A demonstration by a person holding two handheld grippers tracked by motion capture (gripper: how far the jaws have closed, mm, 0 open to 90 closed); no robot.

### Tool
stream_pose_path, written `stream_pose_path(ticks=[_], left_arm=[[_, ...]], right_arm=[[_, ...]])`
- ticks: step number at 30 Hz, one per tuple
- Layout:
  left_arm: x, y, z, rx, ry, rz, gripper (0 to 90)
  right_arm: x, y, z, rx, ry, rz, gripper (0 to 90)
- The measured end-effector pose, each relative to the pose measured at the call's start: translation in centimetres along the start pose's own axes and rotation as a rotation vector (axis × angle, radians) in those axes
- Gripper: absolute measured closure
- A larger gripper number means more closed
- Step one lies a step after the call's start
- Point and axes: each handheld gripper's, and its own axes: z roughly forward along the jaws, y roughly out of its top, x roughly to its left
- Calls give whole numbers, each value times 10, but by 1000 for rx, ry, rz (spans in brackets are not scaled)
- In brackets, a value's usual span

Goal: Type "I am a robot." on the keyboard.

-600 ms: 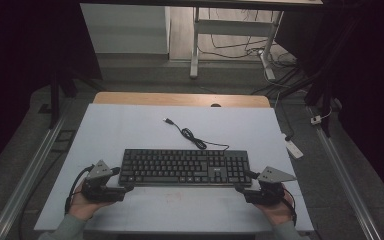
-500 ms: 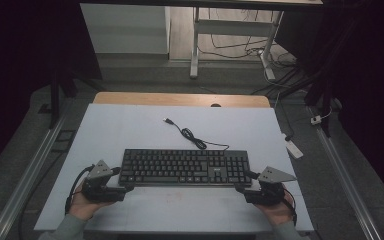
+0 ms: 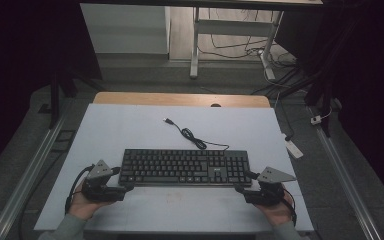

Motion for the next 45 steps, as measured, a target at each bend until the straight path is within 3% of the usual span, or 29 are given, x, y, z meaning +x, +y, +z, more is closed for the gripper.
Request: stream_pose_path(ticks=[16,30,39,41,45], left_arm=[[0,2,0,-1,13,-17,220],[0,5,-1,-20,-8,-30,276],[1,5,-4,-40,1,-45,319],[1,5,-4,-38,1,-43,321],[1,5,-4,-39,1,-41,326]], right_arm=[[3,5,4,-8,-4,1,372],[13,17,15,-31,55,-8,459],[20,25,20,-28,74,-24,657],[21,28,21,-33,83,-29,779],[22,32,22,-30,92,-33,888]])
